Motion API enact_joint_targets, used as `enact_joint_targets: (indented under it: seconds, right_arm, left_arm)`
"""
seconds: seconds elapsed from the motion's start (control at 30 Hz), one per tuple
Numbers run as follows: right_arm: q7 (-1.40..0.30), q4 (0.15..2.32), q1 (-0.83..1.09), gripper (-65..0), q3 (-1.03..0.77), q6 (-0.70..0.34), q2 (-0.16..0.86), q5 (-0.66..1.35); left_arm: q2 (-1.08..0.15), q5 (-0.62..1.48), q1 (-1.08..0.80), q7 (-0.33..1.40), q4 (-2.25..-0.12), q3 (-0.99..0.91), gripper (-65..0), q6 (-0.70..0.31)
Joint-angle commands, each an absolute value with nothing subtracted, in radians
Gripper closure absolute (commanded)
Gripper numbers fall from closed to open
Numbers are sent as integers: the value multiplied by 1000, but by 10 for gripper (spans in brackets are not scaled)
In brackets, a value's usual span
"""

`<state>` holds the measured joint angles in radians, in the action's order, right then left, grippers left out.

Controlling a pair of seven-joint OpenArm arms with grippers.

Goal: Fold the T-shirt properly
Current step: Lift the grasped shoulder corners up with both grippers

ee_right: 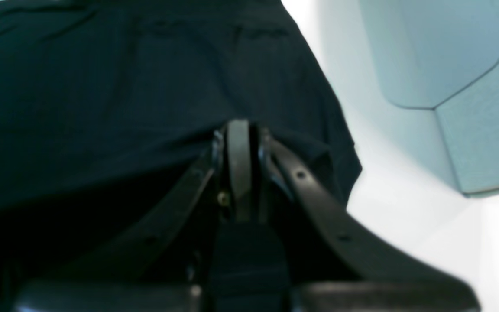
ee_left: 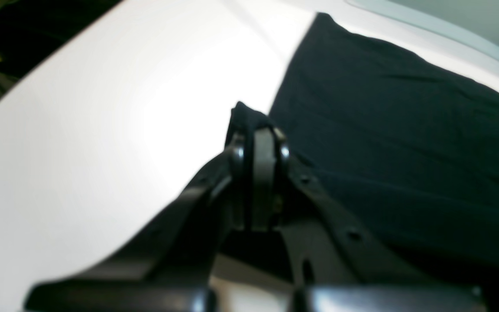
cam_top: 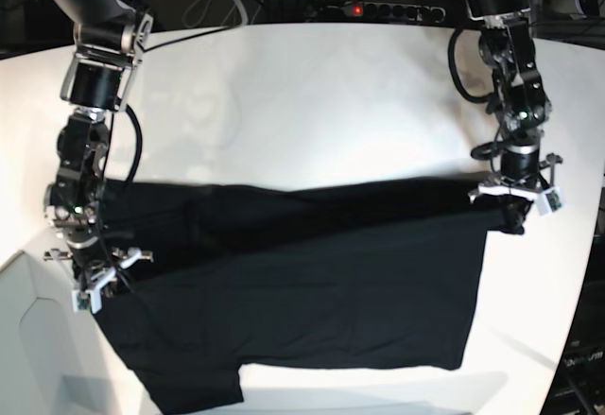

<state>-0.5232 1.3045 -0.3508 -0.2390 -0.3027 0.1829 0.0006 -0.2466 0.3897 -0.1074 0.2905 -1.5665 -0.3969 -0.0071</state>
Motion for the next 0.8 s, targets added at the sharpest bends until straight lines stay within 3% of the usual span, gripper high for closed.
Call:
enact_joint_targets:
  seconds: [0.0,0.23,0.77]
  right_arm:
    - [-490,1310,-389,0,-240,-294,205,5]
    - [-487,1205,-440,0,-240,-294,229,5]
    - [-424,1199,-366,0,-200,-294,231,5]
  left_arm:
    - [-274,387,-93,266,-1583,-390,-5,-5]
    - [-295,387,-58,265,-1524,-346,-6,-5]
    - [-317,387,58,265,-1372,-263,-9,-5]
